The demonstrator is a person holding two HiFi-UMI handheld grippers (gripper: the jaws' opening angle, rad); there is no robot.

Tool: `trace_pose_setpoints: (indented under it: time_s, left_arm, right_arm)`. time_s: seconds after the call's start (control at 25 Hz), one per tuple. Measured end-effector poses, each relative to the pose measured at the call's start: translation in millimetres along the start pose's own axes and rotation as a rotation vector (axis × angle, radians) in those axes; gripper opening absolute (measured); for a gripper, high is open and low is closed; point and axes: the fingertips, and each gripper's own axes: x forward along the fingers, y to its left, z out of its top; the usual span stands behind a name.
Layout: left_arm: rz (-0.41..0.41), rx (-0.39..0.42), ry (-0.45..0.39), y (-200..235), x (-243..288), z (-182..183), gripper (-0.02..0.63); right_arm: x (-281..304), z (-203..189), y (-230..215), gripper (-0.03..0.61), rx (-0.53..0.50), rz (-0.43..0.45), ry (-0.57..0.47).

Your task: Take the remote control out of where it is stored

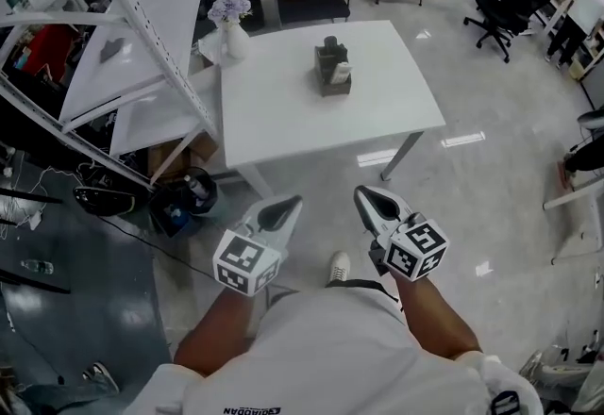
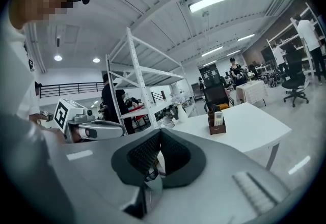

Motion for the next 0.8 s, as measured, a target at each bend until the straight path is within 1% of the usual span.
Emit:
trace_pose_setpoints:
  time_s: [0.36, 0.52, 0.64, 0.8]
  left_arm:
    - [0.063, -0.001, 0.016, 8.5, 58.2, 11.5, 0.002]
    - [0.078, 0.008, 0.010, 5.4, 79.2, 16.4, 0.002]
    - [0.082, 0.011, 0.019, 3.8, 88.6, 18.2, 0.002]
    - [0.093, 0.004, 0.029, 4.9, 94.5, 18.0, 0.002]
  right_arm:
    - [5.8, 12.4, -61.3, 0.006, 0.012, 0.038, 0.004]
    - [-0.2, 11.6, -85.6, 0.006, 0.006, 0.035, 0.007]
    - [-1.5, 13.2, -98.0, 0.006, 0.017, 0.031, 0.004]
    - [-0.6, 13.1, -101.7, 0.006, 0.021, 0.046, 0.013]
